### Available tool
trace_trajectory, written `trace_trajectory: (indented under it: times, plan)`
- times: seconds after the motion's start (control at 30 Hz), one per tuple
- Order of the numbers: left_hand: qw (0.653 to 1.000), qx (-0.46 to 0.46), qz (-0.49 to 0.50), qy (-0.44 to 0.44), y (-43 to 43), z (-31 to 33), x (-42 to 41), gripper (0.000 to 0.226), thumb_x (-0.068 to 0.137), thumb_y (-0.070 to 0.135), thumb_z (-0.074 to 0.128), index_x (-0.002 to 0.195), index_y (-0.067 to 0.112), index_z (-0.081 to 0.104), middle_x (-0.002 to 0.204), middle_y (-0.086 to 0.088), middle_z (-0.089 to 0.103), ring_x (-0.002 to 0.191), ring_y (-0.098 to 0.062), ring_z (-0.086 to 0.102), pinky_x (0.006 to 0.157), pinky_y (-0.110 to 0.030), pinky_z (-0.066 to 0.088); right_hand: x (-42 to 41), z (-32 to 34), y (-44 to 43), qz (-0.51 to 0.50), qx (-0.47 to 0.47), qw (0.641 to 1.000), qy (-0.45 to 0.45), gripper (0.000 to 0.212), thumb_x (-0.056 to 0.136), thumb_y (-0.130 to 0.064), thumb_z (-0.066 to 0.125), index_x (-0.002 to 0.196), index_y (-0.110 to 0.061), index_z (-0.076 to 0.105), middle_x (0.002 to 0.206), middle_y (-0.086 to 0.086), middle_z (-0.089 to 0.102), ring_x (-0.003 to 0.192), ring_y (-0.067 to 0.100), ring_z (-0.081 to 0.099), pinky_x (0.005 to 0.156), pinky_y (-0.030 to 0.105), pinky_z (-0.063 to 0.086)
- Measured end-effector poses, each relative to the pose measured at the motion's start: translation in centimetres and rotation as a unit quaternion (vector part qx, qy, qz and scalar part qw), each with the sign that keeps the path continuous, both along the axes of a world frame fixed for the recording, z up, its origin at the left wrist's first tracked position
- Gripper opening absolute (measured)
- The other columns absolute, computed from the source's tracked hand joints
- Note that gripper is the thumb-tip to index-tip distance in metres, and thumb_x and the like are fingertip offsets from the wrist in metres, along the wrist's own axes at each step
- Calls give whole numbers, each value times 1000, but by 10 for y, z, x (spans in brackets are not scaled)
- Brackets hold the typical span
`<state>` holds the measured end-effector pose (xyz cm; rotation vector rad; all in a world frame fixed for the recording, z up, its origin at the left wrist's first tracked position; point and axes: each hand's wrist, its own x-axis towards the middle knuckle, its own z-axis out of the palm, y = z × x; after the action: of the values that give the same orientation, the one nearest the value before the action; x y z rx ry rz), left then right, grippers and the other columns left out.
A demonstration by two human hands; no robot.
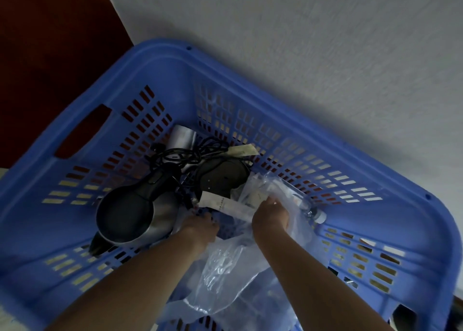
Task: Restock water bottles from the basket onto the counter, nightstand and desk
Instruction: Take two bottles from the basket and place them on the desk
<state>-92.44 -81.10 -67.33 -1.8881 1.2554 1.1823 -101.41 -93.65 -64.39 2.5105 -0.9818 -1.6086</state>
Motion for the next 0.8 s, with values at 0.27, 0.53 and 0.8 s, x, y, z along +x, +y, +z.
trace_trajectory:
  times: [0.27, 0.53, 0.8]
  plan:
    - [987, -47, -152, 31, -3, 54, 18, 64, 92, 23, 60, 146, 23, 28, 142, -11, 43, 123, -32, 48, 91, -41, 42, -1, 43, 2, 40, 67, 995, -66, 47, 96, -19, 52, 141, -13, 42, 133, 9, 54, 123, 28, 53, 94, 36, 44]
    - [984, -127, -125, 18, -22, 118, 45, 47, 91, 38, 61, 132, 16, 51, 128, -10, 55, 113, -32, 58, 85, -39, 49, 34, 102, 6, 7, 87, 984, -158, 45, 99, -20, 50, 142, -8, 42, 139, 13, 50, 129, 31, 49, 101, 42, 42]
    - [965, -237, -100, -44, -46, 204, 90, 67, 74, 53, 77, 121, 12, 51, 113, -6, 62, 103, -25, 62, 67, -31, 39, 69, 191, -9, -16, 59, 949, -308, 33, 95, -19, 56, 127, -13, 50, 126, 14, 57, 117, 35, 55, 87, 45, 47]
